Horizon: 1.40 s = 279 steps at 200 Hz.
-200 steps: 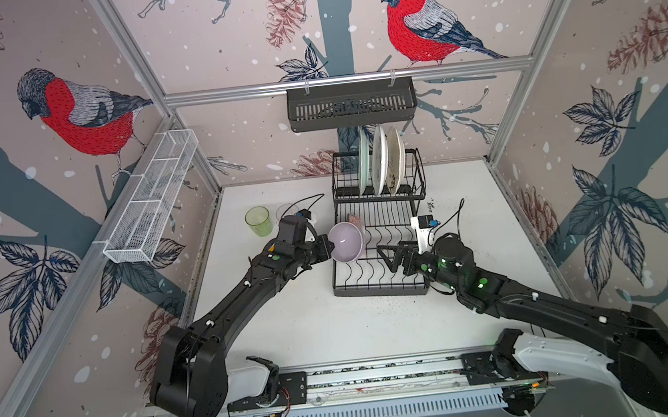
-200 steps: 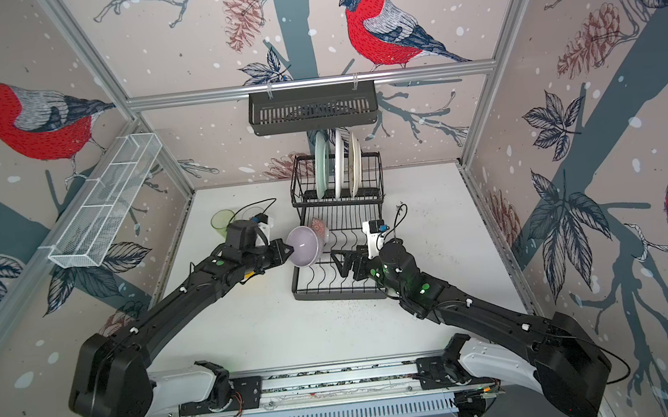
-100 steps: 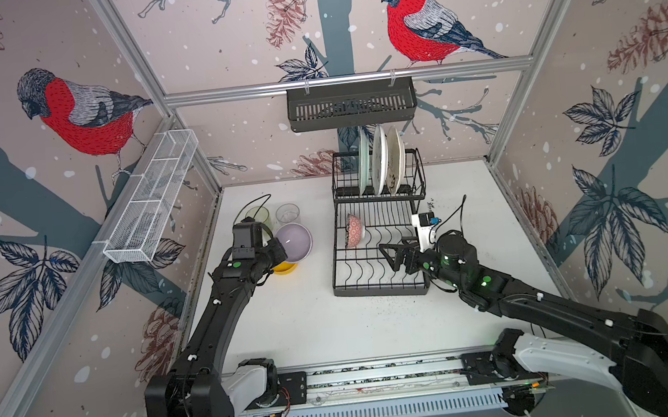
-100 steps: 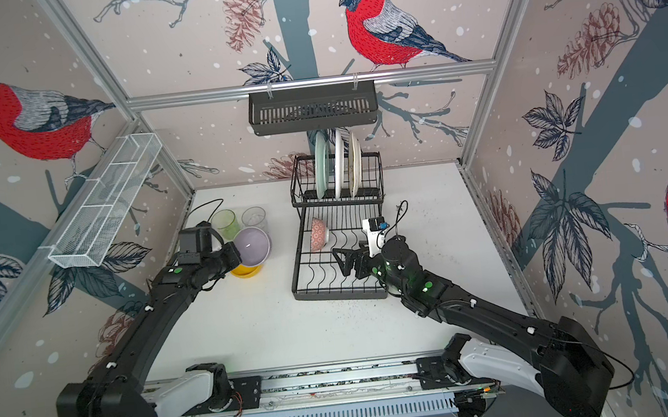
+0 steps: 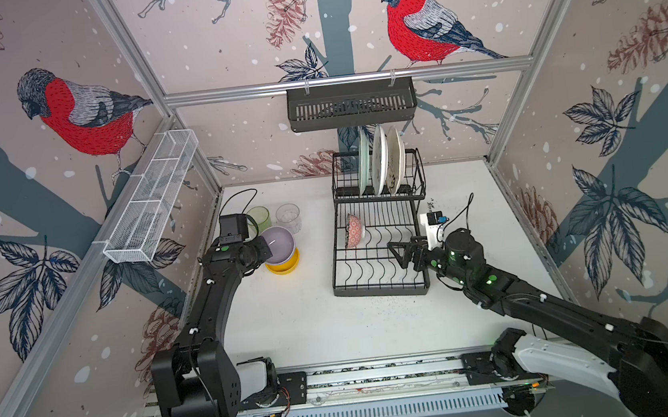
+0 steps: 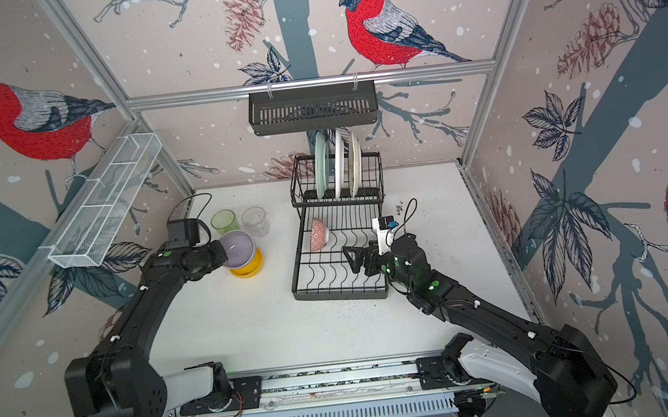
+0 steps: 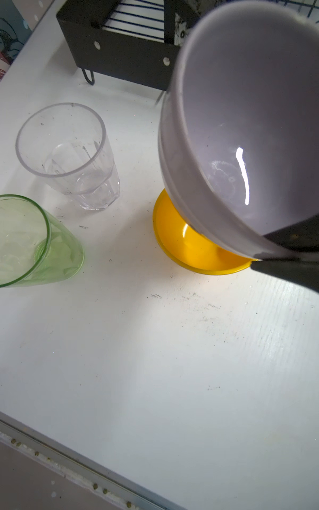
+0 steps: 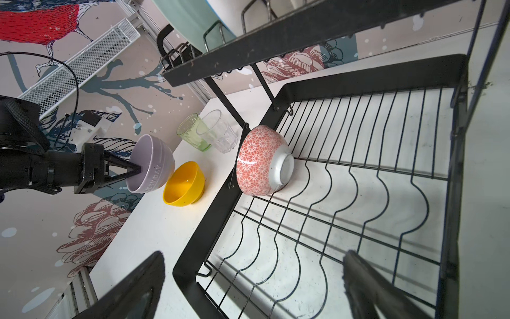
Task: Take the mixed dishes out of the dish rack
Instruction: 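Carry the lavender bowl with the left gripper onto the yellow bowl, then lower the lavender bowl into the yellow bowl and open the left gripper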
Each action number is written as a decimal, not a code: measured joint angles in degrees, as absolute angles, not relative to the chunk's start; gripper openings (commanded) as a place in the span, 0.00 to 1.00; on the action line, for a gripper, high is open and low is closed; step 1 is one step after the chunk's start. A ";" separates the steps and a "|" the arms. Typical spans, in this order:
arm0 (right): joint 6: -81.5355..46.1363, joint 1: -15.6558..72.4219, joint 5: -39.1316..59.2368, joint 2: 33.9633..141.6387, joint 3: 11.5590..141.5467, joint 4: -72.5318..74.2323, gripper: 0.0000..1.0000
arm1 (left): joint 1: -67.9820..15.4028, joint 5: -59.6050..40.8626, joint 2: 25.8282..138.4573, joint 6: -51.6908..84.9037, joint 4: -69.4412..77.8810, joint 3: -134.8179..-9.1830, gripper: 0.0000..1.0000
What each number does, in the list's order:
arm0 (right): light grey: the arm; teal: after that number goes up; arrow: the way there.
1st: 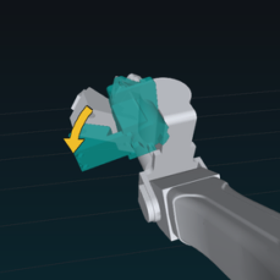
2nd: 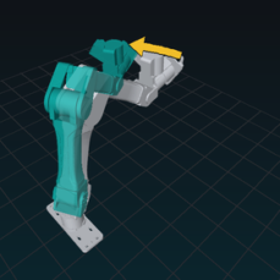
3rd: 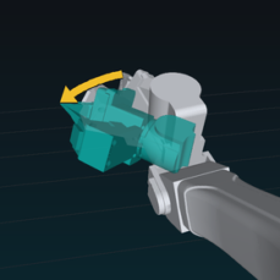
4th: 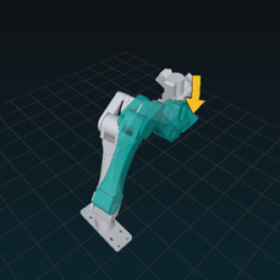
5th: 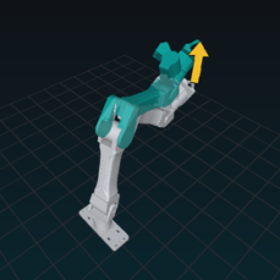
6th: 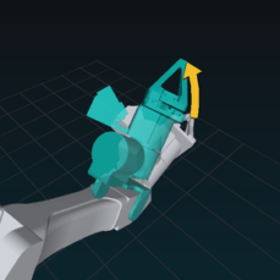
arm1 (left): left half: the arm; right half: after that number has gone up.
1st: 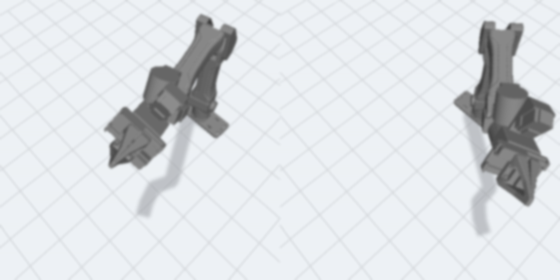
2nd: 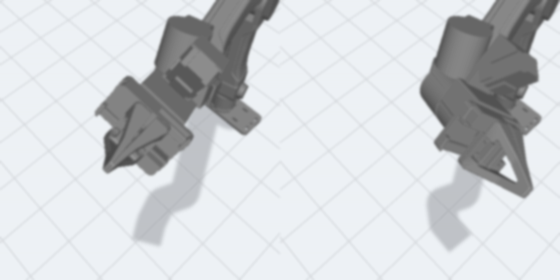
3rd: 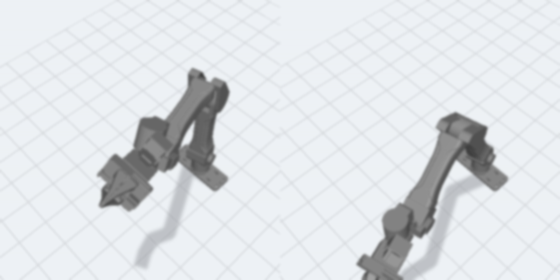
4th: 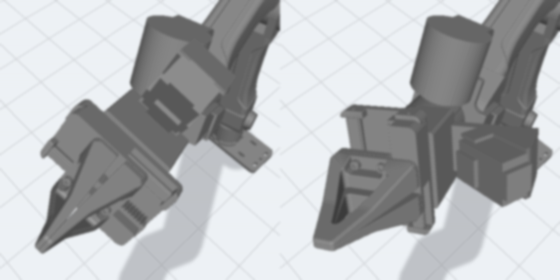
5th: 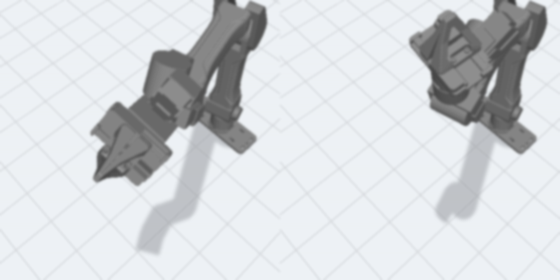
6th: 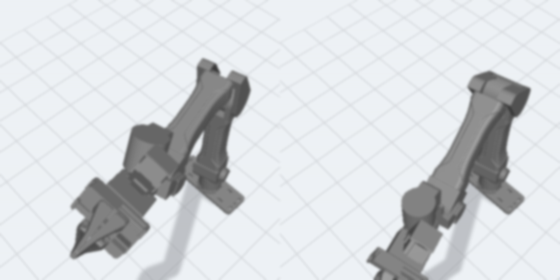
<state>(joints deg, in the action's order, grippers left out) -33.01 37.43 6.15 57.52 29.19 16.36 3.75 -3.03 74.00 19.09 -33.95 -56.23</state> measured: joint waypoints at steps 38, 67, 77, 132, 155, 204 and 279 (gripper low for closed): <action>-32.86 36.23 7.68 57.52 28.80 16.38 1.00 | 4.95 -4.73 78.50 17.76 -36.47 -57.58 0.00; -32.88 35.53 8.47 57.49 27.97 16.53 1.00 | 5.04 -6.50 81.43 17.34 -36.62 -59.53 0.00; -32.88 35.33 8.67 57.49 27.70 16.56 1.00 | 5.08 -6.48 82.35 16.60 -36.88 -59.83 0.00; -33.26 34.74 9.04 57.41 27.03 16.75 1.00 | 5.10 -6.20 84.64 15.64 -38.06 -60.97 0.00; -33.28 34.59 9.08 57.41 27.00 16.75 1.00 | 5.10 -5.96 85.43 15.05 -38.09 -60.97 0.00; -33.32 34.59 9.32 58.22 27.16 16.78 1.00 | 5.10 -5.91 87.05 14.66 -38.02 -60.88 0.29; -34.59 34.48 10.57 59.86 27.44 17.21 1.00 | 5.10 -5.93 85.49 14.63 -37.89 -63.02 0.97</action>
<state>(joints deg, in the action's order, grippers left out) -34.59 34.48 10.57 59.86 27.44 17.21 5.10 -5.93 85.49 14.63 -37.89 -63.02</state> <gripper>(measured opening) 0.996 0.988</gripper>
